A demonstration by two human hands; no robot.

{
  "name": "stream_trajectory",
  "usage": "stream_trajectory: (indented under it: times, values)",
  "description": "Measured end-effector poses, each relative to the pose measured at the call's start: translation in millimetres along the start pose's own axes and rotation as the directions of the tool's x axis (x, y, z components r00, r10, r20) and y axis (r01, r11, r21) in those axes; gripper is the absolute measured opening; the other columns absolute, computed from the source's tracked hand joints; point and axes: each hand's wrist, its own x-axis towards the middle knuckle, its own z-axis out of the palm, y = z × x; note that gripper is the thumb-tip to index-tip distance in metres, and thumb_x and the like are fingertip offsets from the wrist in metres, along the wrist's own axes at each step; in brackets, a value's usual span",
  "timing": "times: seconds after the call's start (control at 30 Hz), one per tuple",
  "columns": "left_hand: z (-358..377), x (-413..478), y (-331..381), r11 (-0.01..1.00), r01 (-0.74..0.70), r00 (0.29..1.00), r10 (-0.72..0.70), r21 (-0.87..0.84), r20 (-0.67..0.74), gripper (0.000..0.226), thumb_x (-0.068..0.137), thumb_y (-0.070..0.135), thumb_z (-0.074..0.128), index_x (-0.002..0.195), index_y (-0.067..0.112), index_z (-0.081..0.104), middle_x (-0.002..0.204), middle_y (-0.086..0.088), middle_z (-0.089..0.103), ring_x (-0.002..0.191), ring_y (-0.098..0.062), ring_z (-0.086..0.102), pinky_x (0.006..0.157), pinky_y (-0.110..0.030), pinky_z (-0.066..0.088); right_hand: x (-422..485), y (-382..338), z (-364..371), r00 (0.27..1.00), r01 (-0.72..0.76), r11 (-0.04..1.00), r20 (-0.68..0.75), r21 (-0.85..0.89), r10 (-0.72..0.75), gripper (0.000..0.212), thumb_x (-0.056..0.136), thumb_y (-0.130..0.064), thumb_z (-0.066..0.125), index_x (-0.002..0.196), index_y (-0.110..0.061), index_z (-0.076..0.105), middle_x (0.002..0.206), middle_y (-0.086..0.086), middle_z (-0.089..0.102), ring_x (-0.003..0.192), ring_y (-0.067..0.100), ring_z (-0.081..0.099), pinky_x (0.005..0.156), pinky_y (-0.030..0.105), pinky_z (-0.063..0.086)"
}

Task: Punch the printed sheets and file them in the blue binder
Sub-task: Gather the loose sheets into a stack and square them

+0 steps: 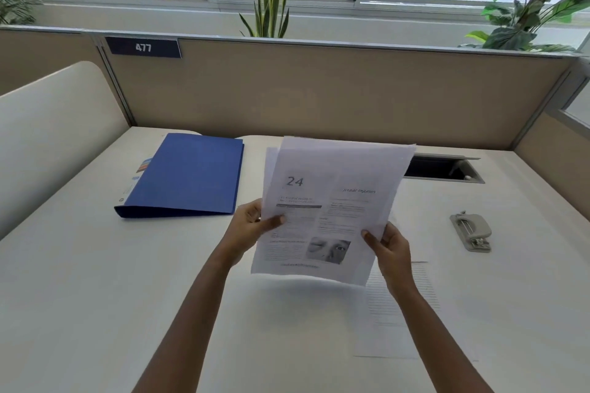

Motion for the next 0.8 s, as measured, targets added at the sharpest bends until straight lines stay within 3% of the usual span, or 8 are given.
stream_trajectory:
  times: [0.13,0.23,0.33,0.4,0.5,0.63,0.7,0.8]
  values:
    - [8,-8,-24,0.992,0.12,0.993,-0.12,-0.03,0.0,0.028,0.069,0.015,0.072,0.093,0.026,0.062,0.097,0.002,0.066,0.092,-0.022,0.061,0.073,-0.026,0.054,-6,12,1,0.997,-0.003,0.998,0.076,-0.066,0.008,0.028,0.083,0.002,0.06,0.108,-0.011,0.06,0.094,-0.007,0.067,0.076,-0.008,0.067,0.066,0.01,0.054]
    - [12,-15,-36,0.986,0.161,0.987,-0.162,-0.046,-0.006,0.029,0.063,0.027,0.066,0.092,0.031,0.061,0.097,0.005,0.065,0.09,-0.017,0.062,0.071,-0.026,0.054,-10,18,2,0.997,-0.045,0.998,0.069,-0.033,0.047,0.026,0.084,0.004,0.059,0.108,-0.006,0.062,0.092,-0.005,0.068,0.074,-0.006,0.067,0.066,0.014,0.056]
    - [14,-17,-46,0.983,0.166,0.985,-0.169,-0.073,-0.038,0.026,0.067,0.033,0.062,0.094,0.03,0.061,0.098,0.003,0.067,0.092,-0.019,0.064,0.073,-0.029,0.057,-12,18,2,0.993,-0.061,0.995,0.098,-0.075,0.068,0.022,0.085,0.0,0.059,0.095,-0.018,0.065,0.091,-0.007,0.068,0.074,-0.007,0.067,0.079,0.025,0.056]
    - [15,-17,-48,0.983,0.157,0.983,-0.164,-0.091,-0.077,0.024,0.07,0.033,0.06,0.093,0.027,0.062,0.096,0.002,0.068,0.089,-0.019,0.065,0.07,-0.027,0.058,-11,20,-2,0.995,-0.034,0.972,0.081,-0.234,0.055,0.019,0.087,-0.004,0.059,0.093,-0.022,0.065,0.095,-0.004,0.069,0.085,-0.004,0.065,0.091,0.034,0.051]
    - [14,-13,-50,0.978,0.144,0.969,-0.17,-0.149,-0.178,0.013,0.084,0.019,0.063,0.096,0.014,0.063,0.091,-0.003,0.068,0.083,-0.021,0.066,0.064,-0.024,0.059,-2,32,-16,0.993,-0.022,0.786,0.08,-0.618,0.091,0.035,0.092,-0.017,0.054,0.126,-0.01,0.052,0.133,0.008,0.054,0.124,0.02,0.049,0.105,0.035,0.036]
    - [11,-10,-53,0.965,0.159,0.939,-0.213,-0.209,-0.27,0.007,0.088,0.011,0.057,0.093,0.012,0.062,0.09,-0.007,0.067,0.079,-0.022,0.066,0.06,-0.024,0.059,4,48,-35,0.921,-0.004,0.4,0.153,-0.916,0.36,0.058,0.096,-0.04,0.036,0.146,-0.014,0.021,0.157,0.002,0.014,0.146,0.02,0.006,0.115,0.05,0.014]
    - [9,-9,-54,0.959,0.181,0.926,-0.241,-0.22,-0.291,0.009,0.088,0.012,0.057,0.096,0.01,0.061,0.091,-0.008,0.067,0.08,-0.023,0.065,0.063,-0.027,0.058,4,53,-39,0.908,-0.001,0.331,0.138,-0.944,0.396,0.057,0.097,-0.042,0.034,0.145,-0.014,0.024,0.156,0.001,0.016,0.146,0.02,0.009,0.114,0.052,0.013]
    - [7,-9,-56,0.947,0.198,0.916,-0.271,-0.254,-0.296,0.014,0.089,0.01,0.056,0.102,0.006,0.059,0.09,-0.007,0.067,0.079,-0.022,0.065,0.059,-0.024,0.059,3,51,-40,0.976,-0.026,0.341,0.05,-0.94,0.212,0.042,0.096,-0.04,0.037,0.117,-0.01,0.057,0.13,0.008,0.053,0.125,0.025,0.046,0.103,0.046,0.035]
